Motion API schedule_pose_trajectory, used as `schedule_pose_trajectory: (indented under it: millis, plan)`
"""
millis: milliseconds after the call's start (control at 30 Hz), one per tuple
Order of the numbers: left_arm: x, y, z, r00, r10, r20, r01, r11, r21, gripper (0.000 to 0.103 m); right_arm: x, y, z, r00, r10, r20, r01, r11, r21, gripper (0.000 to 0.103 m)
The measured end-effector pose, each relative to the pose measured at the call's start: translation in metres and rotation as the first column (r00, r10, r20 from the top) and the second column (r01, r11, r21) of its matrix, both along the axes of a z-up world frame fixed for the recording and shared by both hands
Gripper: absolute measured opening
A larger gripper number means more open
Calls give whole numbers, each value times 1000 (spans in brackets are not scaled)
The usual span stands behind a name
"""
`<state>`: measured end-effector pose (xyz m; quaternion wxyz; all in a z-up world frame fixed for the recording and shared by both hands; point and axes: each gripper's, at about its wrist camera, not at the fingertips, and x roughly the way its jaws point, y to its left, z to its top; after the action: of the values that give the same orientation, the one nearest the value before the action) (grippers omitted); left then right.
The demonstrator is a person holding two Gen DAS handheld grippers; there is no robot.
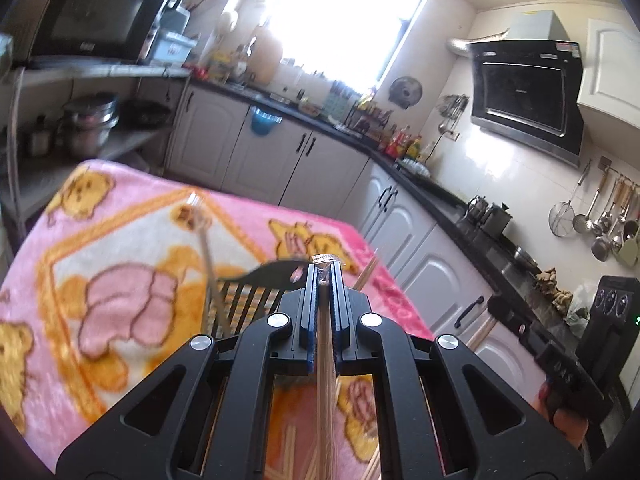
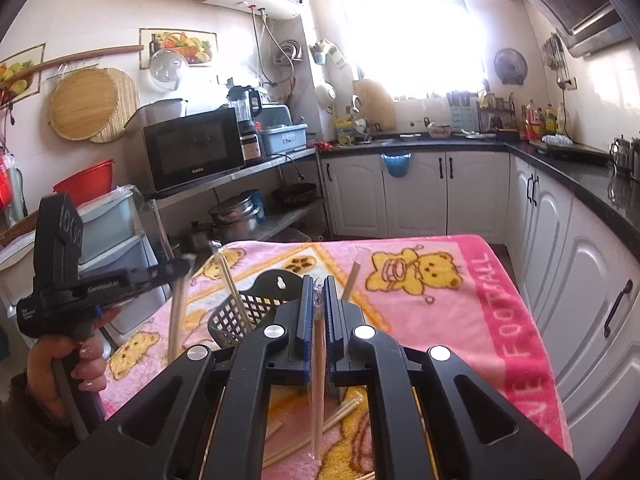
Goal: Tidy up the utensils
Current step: 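Raise the left tool's chopstick over the caddy while the right tool carries its own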
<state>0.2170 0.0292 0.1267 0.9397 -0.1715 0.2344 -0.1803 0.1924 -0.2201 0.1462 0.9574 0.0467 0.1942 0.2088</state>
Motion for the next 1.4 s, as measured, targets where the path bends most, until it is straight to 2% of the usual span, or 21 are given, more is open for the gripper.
schedule_pose_trajectory:
  millis: [467,900,1100,1400]
  plan:
    - [21,-18,48,988,50,144,-52,999,8,3,2,12,27,998,25,54,-25,1000,7,6]
    - [46,-27,77,963,110,247,-123,992,40,3,20,25,61,990,30,135,-31,1000,4,6]
    - [57,-33,80,935,164,315,-192,980,60,3,36,27,77,986,18,168,-21,1000,17,6]
    - [70,-40,66,914,191,359,-234,969,78,3,66,31,88,981,-27,192,24,1000,20,6]
